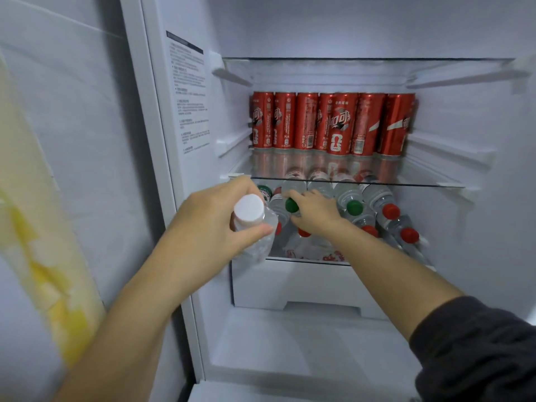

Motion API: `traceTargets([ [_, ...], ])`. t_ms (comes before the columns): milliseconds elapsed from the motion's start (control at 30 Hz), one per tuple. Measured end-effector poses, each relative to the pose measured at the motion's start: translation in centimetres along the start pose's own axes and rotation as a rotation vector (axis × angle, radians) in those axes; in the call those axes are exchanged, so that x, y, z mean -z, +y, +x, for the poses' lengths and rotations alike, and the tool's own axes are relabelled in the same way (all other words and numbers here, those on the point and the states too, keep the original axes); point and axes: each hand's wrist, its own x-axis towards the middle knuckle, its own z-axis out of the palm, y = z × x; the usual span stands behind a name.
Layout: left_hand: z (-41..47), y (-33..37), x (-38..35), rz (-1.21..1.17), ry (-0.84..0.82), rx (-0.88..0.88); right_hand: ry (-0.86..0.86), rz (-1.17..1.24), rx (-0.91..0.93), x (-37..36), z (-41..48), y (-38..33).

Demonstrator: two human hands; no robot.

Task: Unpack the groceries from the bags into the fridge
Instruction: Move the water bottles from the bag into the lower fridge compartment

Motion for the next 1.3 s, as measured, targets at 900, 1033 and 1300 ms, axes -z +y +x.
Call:
traceTargets([
  [900, 1.9, -7.9, -12.6, 0.366, 0.214, -0.071, 0.007, 0.193, 0.037, 0.4, -1.0, 1.0],
  [1033, 3.4, -7.9, -14.0, 0.422, 0.077, 0.167, 0.018, 0.168, 0.037, 0.2, -1.1, 1.0],
  [1300, 8.5, -9.6, -15.2, 0.55, -0.05, 0.263, 0.036, 0.126, 0.053, -0.3, -1.1, 1.2],
])
